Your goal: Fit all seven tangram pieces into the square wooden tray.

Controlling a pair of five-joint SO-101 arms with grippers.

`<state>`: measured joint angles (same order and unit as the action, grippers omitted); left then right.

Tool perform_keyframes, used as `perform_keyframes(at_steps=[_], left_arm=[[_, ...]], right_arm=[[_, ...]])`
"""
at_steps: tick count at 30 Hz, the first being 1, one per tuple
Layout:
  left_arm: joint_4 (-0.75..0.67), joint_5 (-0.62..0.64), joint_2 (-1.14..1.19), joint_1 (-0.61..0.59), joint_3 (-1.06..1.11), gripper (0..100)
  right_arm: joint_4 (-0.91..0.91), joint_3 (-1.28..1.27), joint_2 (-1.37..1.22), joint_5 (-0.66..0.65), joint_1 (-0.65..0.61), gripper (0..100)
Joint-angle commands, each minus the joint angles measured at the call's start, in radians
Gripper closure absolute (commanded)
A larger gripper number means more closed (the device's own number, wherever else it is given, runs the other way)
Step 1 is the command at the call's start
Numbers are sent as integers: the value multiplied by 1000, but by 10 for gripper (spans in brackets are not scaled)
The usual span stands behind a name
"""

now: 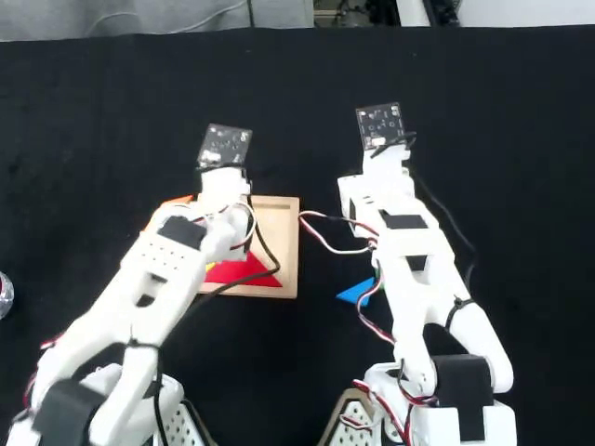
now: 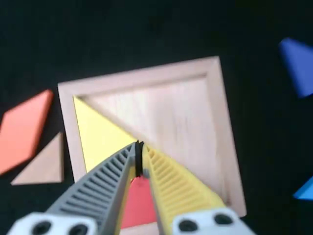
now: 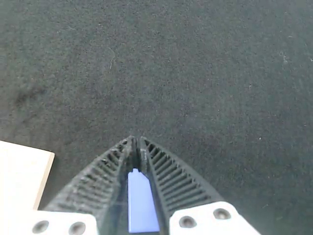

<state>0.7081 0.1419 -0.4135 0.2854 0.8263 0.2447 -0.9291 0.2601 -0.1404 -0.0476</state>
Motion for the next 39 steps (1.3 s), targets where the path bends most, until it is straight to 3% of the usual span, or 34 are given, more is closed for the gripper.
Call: perform_keyframes(at_steps=[1,11,20,26,39], left_arm=[[-118,-8,-48,-41,2,970],[-379,-97,330,-13,-25,960],[-199,-107,411,-35,-153,956],[-52,-198,462,-39,-242,958],[49,-195,503,-88,-285,972]], right_arm=[[-23,4,41,2,-15,987],[-23,-2,39,2,-17,987],[-23,-5,39,2,-29,987],[-23,-7,39,2,-35,987],[-23,-4,39,0,-34,987]])
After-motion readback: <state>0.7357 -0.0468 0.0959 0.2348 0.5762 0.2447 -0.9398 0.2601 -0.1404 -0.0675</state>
